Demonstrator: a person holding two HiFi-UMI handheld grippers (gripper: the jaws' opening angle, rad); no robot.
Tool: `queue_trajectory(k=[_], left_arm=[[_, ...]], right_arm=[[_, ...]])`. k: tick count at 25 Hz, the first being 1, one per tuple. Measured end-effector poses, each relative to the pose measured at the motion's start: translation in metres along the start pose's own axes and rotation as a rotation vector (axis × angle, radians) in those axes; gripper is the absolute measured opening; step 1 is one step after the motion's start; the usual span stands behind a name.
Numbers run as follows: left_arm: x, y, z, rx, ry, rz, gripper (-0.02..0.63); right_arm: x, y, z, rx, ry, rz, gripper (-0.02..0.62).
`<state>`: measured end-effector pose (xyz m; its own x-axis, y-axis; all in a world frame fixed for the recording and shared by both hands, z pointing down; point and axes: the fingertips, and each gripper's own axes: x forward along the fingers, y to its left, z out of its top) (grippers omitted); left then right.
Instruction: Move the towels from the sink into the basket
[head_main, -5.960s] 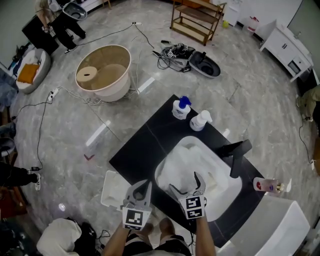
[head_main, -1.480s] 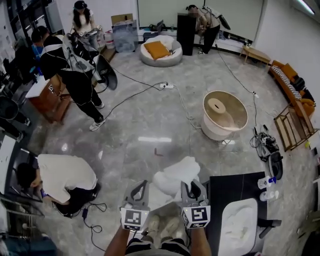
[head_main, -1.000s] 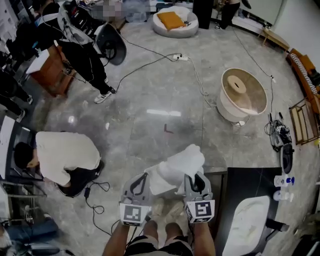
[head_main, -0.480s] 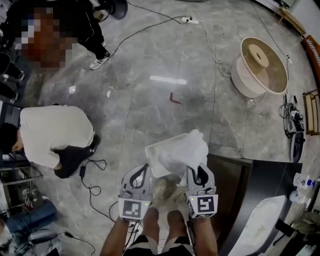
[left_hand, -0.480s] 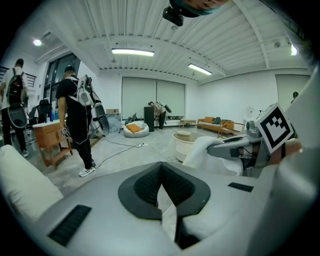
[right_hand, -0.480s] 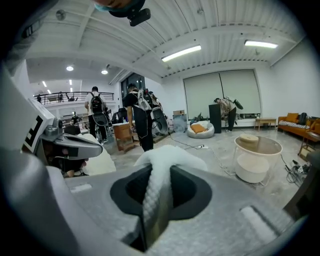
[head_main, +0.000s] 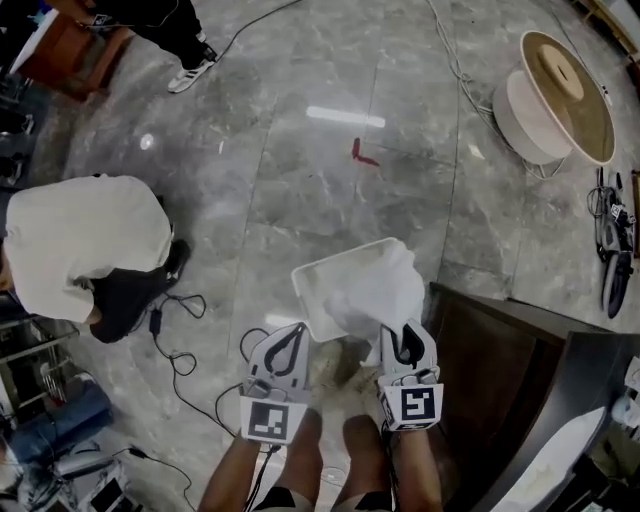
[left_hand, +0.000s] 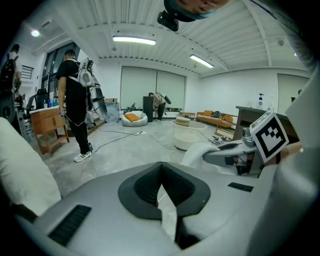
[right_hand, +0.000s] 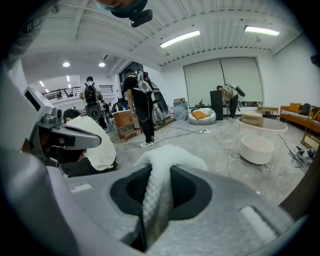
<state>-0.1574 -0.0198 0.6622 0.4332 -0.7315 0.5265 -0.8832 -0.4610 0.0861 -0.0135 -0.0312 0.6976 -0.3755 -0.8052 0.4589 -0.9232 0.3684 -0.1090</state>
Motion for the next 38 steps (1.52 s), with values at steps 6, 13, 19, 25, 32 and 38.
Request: queue_trajectory(k=[6, 13, 19, 25, 32, 38], left_arm=[[0.034, 0.003, -0.072, -0.013, 0.039, 0.004, 0.009], [0.066, 0.011, -0.143, -0.017, 0.075, 0.008, 0.009], [0.084, 0.015, -0.180, -0.026, 0.111, 0.017, 0.009], [0.089, 0.014, -0.180, -0.054, 0.116, 0.013, 0.009], [0.091, 0.019, -0.176, -0.046, 0.112, 0.016, 0.009], [0.089, 0.019, -0.160, -0.040, 0.102, 0.009, 0.009]], right_arm=[[0.032, -0.004, -0.079, 0.007, 0.033, 0.016, 0.067], [0.071, -0.007, -0.161, 0.024, 0.082, 0.031, 0.067], [0.094, -0.012, -0.204, 0.038, 0.120, 0.037, 0.070], [0.104, -0.013, -0.224, 0.094, 0.179, 0.042, 0.333], [0.108, -0.013, -0.222, 0.061, 0.181, 0.030, 0.379], [0.107, -0.011, -0.204, 0.056, 0.182, 0.042, 0.378]])
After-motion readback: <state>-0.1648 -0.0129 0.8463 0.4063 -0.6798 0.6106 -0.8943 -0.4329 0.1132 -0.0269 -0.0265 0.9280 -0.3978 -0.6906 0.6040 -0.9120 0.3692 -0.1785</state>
